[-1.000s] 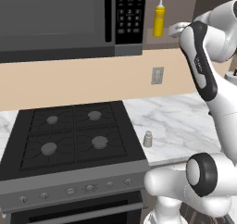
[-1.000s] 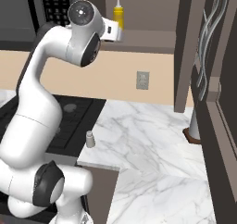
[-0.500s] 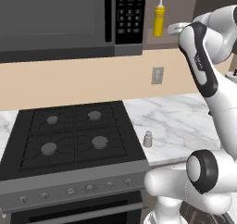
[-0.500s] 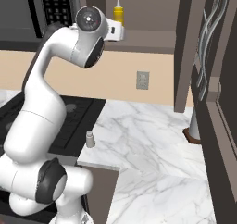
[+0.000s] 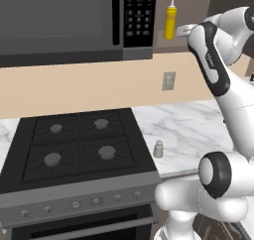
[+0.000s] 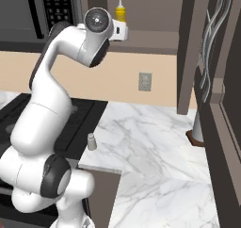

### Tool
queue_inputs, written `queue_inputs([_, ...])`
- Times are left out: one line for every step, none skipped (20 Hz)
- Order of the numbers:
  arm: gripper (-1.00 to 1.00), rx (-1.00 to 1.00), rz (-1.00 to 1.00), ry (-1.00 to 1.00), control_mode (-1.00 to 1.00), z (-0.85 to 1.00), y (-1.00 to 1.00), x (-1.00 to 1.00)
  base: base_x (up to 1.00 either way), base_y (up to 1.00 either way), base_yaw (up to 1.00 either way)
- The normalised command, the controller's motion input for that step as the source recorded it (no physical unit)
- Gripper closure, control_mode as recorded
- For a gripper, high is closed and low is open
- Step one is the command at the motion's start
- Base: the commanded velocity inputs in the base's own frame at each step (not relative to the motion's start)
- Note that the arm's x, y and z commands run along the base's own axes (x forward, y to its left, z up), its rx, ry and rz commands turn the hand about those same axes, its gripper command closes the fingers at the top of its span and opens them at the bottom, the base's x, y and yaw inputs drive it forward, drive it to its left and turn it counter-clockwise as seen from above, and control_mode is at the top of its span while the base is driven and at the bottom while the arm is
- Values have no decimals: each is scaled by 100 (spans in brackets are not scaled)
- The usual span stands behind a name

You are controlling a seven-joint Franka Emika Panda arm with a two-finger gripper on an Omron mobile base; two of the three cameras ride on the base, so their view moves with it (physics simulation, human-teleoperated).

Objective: Take 2 condiments from the cabinet and move them on the counter near the stove.Make sure the condiments are lined up with each other, next to each other.

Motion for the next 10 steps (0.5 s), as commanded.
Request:
queue_inputs([-100, 0, 3, 0, -100, 0, 0, 24, 0, 0, 0])
queue_inputs([-100, 0, 3, 0, -100, 0, 0, 24, 0, 0, 0])
queue_inputs([-100, 0, 3, 0, -100, 0, 0, 23, 0, 0, 0])
queue_inputs([-100, 0, 3, 0, -100, 0, 0, 22, 0, 0, 0])
queue_inputs([-100, 0, 3, 0, -100, 1, 0, 24, 0, 0, 0])
queue_inputs([-100, 0, 2, 0, -100, 6, -1, 21, 0, 0, 0])
queue_inputs([-100, 0, 2, 0, -100, 6, -1, 22, 0, 0, 0])
queue_inputs([-100, 0, 2, 0, -100, 5, -1, 23, 0, 0, 0])
queue_inputs([-100, 0, 2, 0, -100, 6, -1, 21, 0, 0, 0])
queue_inputs([-100, 0, 2, 0, -100, 10, -2, 19, 0, 0, 0])
